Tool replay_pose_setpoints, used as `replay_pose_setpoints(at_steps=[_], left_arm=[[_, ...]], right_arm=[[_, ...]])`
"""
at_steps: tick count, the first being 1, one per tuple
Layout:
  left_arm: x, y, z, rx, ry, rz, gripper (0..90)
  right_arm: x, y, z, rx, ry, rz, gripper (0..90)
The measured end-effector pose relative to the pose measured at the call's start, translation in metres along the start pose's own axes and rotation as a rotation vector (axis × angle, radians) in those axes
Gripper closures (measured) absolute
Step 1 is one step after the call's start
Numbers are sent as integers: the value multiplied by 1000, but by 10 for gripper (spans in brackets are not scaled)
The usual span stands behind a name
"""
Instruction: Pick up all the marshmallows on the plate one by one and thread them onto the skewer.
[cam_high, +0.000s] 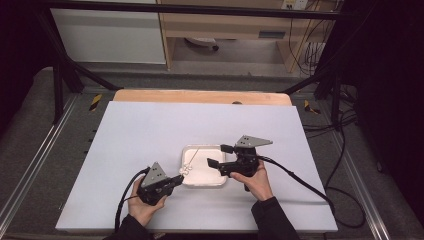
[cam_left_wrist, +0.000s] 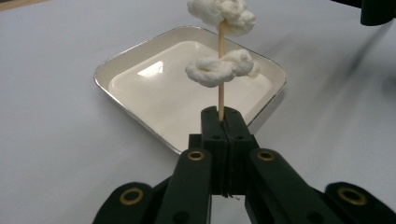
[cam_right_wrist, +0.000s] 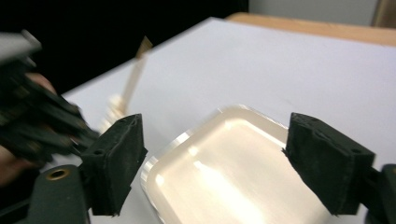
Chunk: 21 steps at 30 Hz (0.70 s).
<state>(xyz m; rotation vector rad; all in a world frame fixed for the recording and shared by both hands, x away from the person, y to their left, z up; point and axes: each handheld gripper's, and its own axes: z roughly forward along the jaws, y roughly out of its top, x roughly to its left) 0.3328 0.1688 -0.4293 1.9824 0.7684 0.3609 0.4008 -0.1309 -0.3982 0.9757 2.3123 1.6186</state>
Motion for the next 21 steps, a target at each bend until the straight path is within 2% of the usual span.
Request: replay_pose_setpoints(at_steps=[6, 10, 13, 16, 21], left_arm=[[5, -2, -1, 18, 0, -18, 888], [7, -3, -1, 31, -1, -23, 888], [7, -4, -1, 34, -2, -26, 888], [8, -4, -1, 39, -3, -27, 887], [8, -4, -1, 39, -4, -25, 888]], right_arm=[[-7, -15, 11, 194, -45, -69, 236], [-9, -23, 19, 287, -61, -101, 271], [-8, -29, 23, 327, -74, -144, 375], [-9, -31, 26, 340, -76, -174, 469], [-10, -30, 28, 354, -87, -210, 561]])
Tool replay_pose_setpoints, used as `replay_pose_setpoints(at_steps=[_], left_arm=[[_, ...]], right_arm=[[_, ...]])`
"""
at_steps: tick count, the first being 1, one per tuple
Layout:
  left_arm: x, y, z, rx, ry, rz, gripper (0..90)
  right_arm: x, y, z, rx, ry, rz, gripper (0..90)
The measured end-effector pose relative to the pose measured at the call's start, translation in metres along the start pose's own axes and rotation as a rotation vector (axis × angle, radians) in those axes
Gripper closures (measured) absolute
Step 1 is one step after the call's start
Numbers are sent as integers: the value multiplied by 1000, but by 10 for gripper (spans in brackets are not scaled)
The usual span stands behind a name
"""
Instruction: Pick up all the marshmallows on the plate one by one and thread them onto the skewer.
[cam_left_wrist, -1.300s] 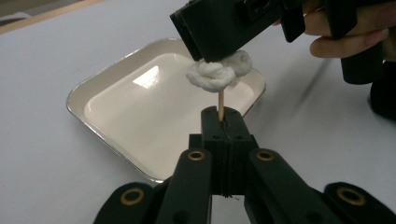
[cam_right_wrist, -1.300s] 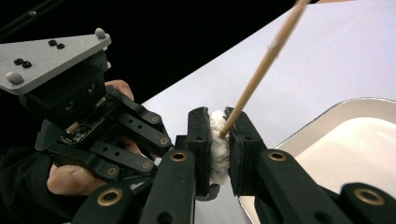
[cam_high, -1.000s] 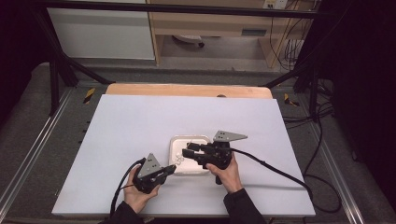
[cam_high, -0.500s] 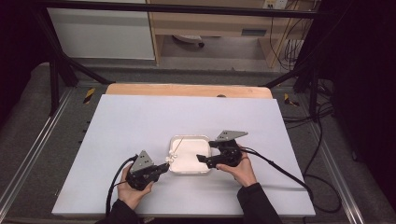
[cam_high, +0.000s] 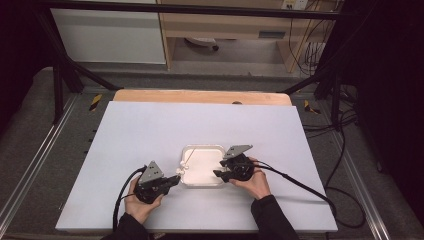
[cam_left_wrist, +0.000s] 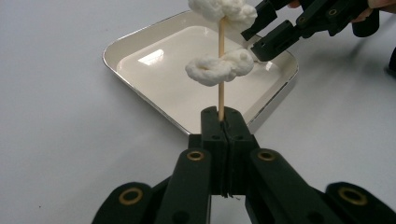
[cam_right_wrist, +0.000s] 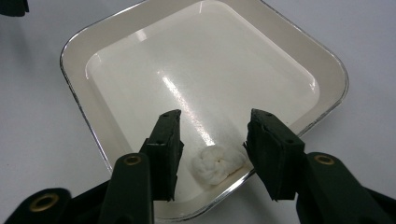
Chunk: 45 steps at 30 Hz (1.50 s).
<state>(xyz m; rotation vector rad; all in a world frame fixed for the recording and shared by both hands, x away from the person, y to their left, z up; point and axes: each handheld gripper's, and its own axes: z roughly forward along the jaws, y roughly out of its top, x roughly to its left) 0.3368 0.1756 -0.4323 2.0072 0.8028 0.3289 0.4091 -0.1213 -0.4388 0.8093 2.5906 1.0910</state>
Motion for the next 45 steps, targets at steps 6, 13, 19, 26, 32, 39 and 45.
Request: replay_pose_setpoints(at_steps=[6, 13, 19, 26, 32, 39, 45], left_arm=[[0, 0, 0, -1, 0, 3, 888], [-1, 1, 0, -1, 1, 12, 888], [-1, 1, 0, 0, 0, 16, 888], [-2, 1, 0, -2, -2, 18, 888], [-1, 1, 0, -3, -1, 17, 888], [-2, 1, 1, 2, -2, 21, 888], [-2, 1, 0, -2, -2, 19, 888]], right_arm=[[4, 2, 3, 56, 9, -68, 596], [6, 4, 6, 97, 22, -74, 683], [5, 5, 4, 87, 30, -44, 759], [4, 11, 2, -33, 65, 14, 777], [1, 10, 14, -66, 65, 52, 785], [3, 7, 19, -63, 50, 40, 698], [4, 8, 8, -61, 40, 40, 571]])
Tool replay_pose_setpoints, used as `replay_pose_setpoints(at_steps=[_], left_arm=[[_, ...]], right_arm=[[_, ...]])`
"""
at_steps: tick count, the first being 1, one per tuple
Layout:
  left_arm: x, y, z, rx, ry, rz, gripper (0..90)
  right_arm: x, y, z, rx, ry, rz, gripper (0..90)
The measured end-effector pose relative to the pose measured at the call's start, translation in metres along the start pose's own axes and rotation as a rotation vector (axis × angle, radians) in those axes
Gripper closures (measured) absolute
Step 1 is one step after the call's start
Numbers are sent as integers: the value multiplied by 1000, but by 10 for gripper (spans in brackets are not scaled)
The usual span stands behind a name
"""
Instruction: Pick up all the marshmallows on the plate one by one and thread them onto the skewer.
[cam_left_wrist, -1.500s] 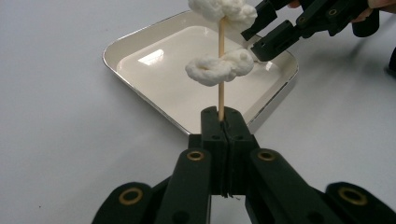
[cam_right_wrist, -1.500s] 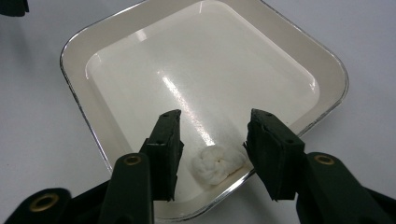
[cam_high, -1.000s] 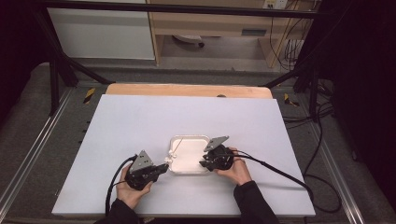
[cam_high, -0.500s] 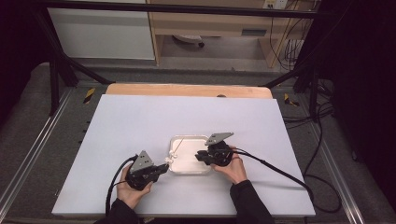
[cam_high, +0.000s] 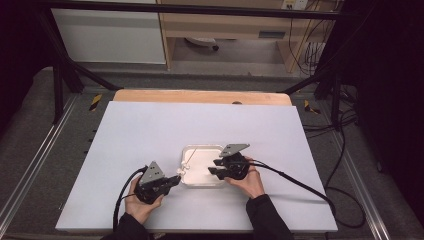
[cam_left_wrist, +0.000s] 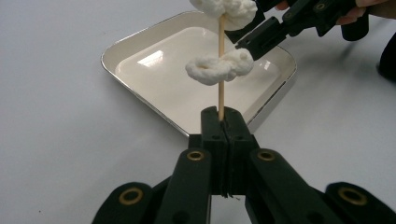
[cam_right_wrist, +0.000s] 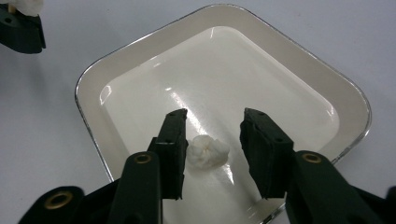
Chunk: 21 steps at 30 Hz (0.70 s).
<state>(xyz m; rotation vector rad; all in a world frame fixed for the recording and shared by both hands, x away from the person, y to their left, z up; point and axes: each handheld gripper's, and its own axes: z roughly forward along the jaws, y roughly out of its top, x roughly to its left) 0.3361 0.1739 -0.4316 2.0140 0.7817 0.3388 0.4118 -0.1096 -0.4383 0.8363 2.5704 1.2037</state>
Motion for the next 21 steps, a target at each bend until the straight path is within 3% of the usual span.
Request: replay_pose_setpoints(at_steps=[5, 15, 21], left_arm=[[0, 0, 0, 3, -1, 4, 888], [-1, 0, 0, 2, -3, 4, 888], [-3, 1, 0, -5, -11, 6, 888]], right_arm=[[1, -4, 7, 44, -3, -3, 570], [1, -6, 11, 29, 6, 7, 721], [2, 4, -11, -66, 41, 35, 731]])
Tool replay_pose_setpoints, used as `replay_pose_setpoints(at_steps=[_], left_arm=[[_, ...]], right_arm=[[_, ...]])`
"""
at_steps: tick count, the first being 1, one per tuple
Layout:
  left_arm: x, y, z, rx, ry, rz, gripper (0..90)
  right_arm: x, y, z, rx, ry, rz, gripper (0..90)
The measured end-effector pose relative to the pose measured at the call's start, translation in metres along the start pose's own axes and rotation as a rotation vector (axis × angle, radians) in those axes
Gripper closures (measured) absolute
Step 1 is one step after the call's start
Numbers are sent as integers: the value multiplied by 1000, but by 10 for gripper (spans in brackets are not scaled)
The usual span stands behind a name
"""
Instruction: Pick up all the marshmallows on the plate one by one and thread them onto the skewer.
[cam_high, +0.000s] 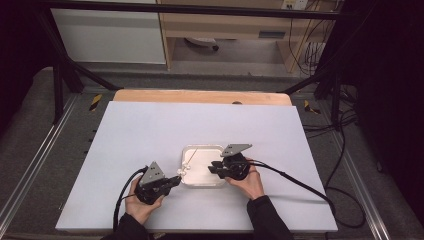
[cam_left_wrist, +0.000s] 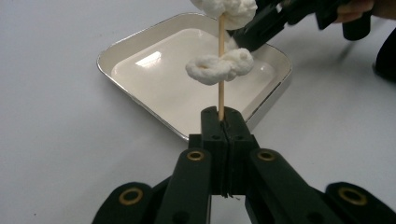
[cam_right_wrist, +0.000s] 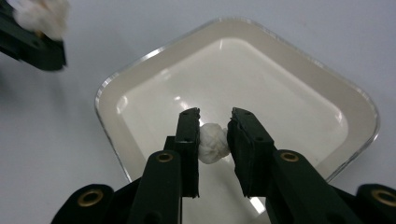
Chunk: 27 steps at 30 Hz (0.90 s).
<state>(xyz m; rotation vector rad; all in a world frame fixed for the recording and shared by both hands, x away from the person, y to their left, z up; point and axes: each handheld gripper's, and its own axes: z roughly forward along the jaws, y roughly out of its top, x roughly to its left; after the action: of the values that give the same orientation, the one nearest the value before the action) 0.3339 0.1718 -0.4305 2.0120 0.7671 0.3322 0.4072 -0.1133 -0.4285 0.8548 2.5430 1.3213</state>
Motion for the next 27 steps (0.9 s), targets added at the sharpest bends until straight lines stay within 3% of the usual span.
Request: replay_pose_setpoints(at_steps=[8, 13, 18, 27], left_arm=[[-6, 1, 1, -12, -11, 24, 888], [-9, 2, 1, -16, -19, 38, 888], [-11, 3, 2, -19, -24, 49, 888], [-13, 3, 2, -20, -29, 57, 889]], right_arm=[[0, 24, -43, -231, 91, 82, 721], [-1, 36, -58, -352, 160, 142, 714], [0, 42, -56, -385, 202, 169, 710], [3, 45, -47, -381, 242, 190, 708]])
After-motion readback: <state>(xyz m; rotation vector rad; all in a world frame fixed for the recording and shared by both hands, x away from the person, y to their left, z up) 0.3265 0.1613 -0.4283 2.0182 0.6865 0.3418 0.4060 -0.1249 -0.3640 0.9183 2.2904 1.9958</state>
